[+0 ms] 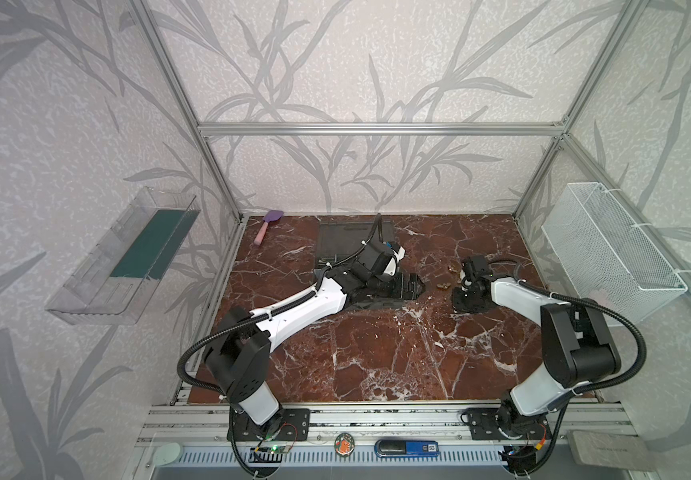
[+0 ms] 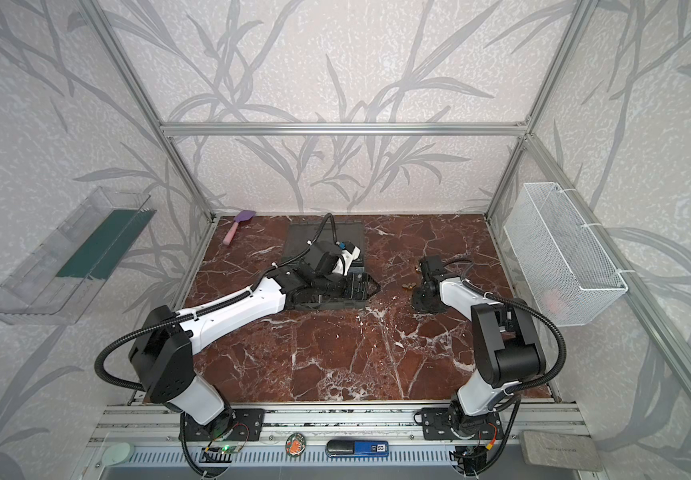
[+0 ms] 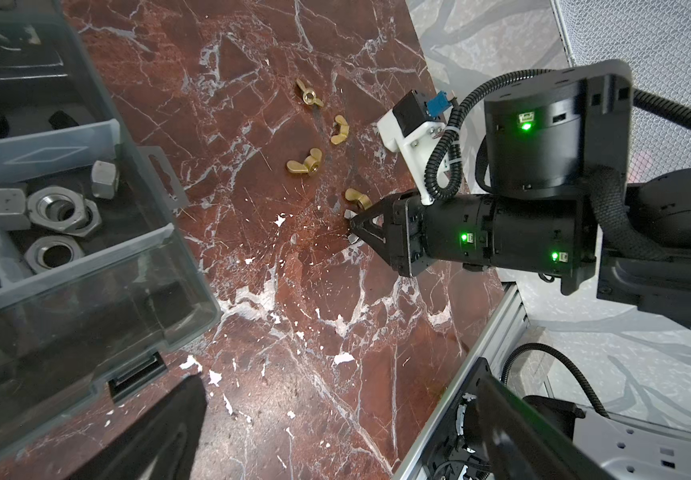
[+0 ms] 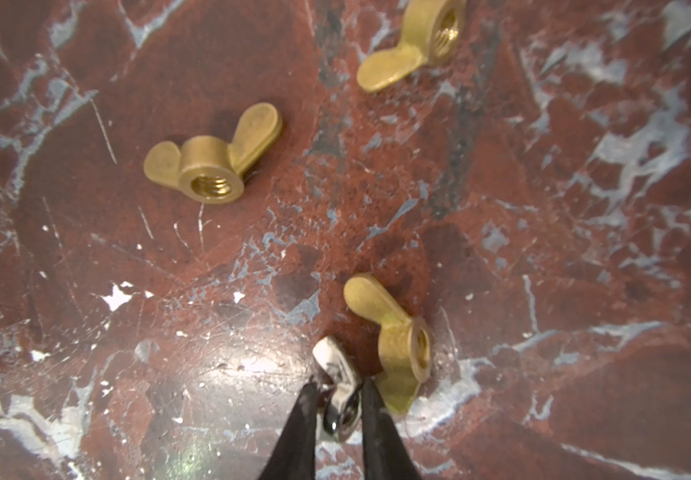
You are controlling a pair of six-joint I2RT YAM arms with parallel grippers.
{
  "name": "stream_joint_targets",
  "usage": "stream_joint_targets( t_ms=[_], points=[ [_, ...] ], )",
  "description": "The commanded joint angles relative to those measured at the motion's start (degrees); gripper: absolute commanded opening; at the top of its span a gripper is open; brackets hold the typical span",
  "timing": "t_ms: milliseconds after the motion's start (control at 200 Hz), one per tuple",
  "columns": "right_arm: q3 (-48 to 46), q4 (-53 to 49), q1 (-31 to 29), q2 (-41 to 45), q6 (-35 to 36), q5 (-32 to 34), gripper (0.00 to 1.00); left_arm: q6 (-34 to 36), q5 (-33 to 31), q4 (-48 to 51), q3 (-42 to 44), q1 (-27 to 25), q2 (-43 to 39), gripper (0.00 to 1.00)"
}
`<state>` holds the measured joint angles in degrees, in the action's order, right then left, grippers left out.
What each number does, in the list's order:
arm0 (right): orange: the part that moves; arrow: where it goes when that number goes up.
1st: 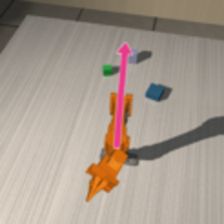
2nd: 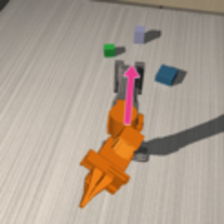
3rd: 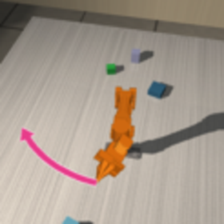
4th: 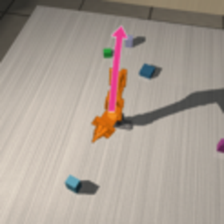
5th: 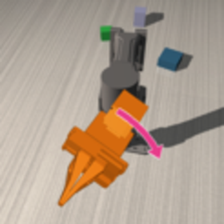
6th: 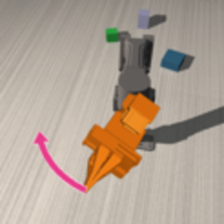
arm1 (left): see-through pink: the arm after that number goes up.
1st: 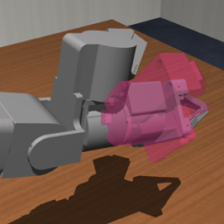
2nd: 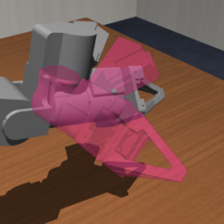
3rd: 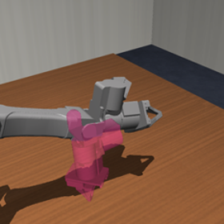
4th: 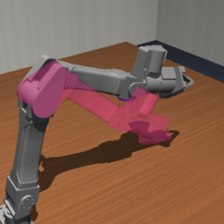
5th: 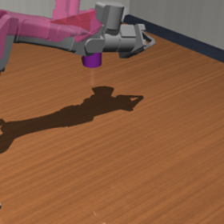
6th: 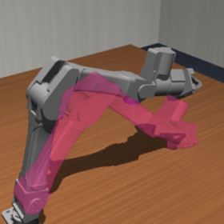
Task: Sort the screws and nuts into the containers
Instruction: 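Lower the right gripper and grasp the silver wing nut under a brass one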
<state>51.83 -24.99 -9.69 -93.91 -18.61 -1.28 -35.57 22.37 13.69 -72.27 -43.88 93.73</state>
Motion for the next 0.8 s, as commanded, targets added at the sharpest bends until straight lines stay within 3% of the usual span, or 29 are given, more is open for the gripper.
stream_joint_targets(
  t_ms=[0, 325, 545, 795],
  points=[
    [-0.3, -0.9, 0.0, 0.7, -0.1, 0.8, 0.19, 0.4, -0.5, 0.1, -0.1, -0.3, -2.2, 0.99],
    [3.3, -4.6, 0.0, -2.6, 2.4, 1.3, 0.16, 1.0, -0.3, 0.1, -0.4, -0.2, -1.7, 1.00],
    [3.8, -5.1, 0.0, -2.8, 2.5, -0.5, 0.04, 1.0, -0.1, 0.1, -0.9, -0.2, -1.3, 1.00],
    [4.3, -5.3, 0.0, 0.9, 1.7, -3.0, 0.01, 1.6, -0.8, 0.9, -0.7, -0.3, -2.2, 0.99]
  ],
)
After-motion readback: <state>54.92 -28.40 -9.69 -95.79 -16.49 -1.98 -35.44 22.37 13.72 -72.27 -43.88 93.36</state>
